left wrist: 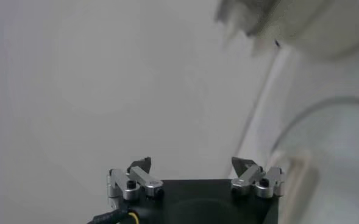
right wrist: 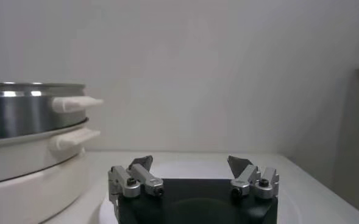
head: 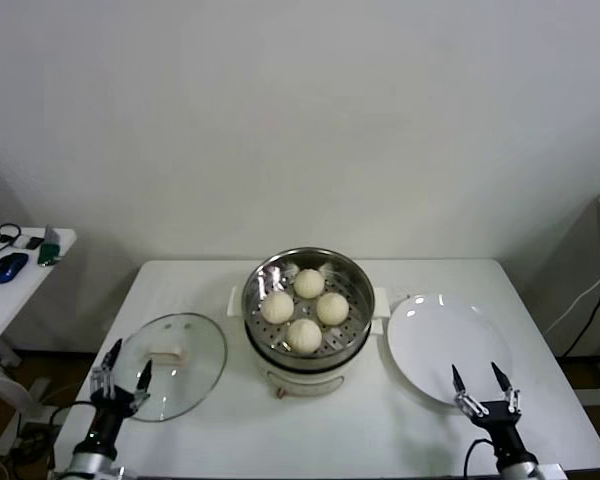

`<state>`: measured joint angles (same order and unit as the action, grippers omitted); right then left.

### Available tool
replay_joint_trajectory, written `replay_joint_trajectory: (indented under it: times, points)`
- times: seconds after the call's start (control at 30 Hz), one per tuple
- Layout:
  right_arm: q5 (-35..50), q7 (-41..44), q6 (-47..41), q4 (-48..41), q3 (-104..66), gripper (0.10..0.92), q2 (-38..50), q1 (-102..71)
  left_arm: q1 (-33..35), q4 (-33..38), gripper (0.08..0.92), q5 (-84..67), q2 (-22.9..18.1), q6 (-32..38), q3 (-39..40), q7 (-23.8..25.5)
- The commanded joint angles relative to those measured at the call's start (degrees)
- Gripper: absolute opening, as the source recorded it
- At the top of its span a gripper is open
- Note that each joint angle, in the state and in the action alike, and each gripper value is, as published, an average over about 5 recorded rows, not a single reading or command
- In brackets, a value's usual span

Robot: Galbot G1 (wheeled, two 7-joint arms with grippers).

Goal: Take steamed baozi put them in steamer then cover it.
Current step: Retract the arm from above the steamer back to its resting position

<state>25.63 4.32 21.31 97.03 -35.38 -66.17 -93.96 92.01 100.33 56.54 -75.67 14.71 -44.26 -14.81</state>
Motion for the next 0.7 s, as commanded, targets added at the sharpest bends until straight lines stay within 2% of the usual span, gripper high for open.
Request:
replay_joint_trajectory:
  times: [0.03, 0.3, 0.7]
  points:
    - [-2.46, -2.53, 1.16, 0.43, -1.64, 0.823, -3.81, -2.43, -4.49, -10.25, 0.823, 22.08, -0.27, -8.26, 1.06, -8.22]
    - [-2.65, -2.81, 1.13, 0.25, -1.79, 0.823, -4.52, -2.63, -7.41, -14.08, 0.823, 24.18, -1.03, -8.68, 2.21, -8.28]
    - [-2.85, -3.16, 1.43, 0.13, -2.18, 0.823, -5.50, -2.91, -12.10, -15.92, 0.823, 26.18, -1.91, -9.04, 4.09, -8.08]
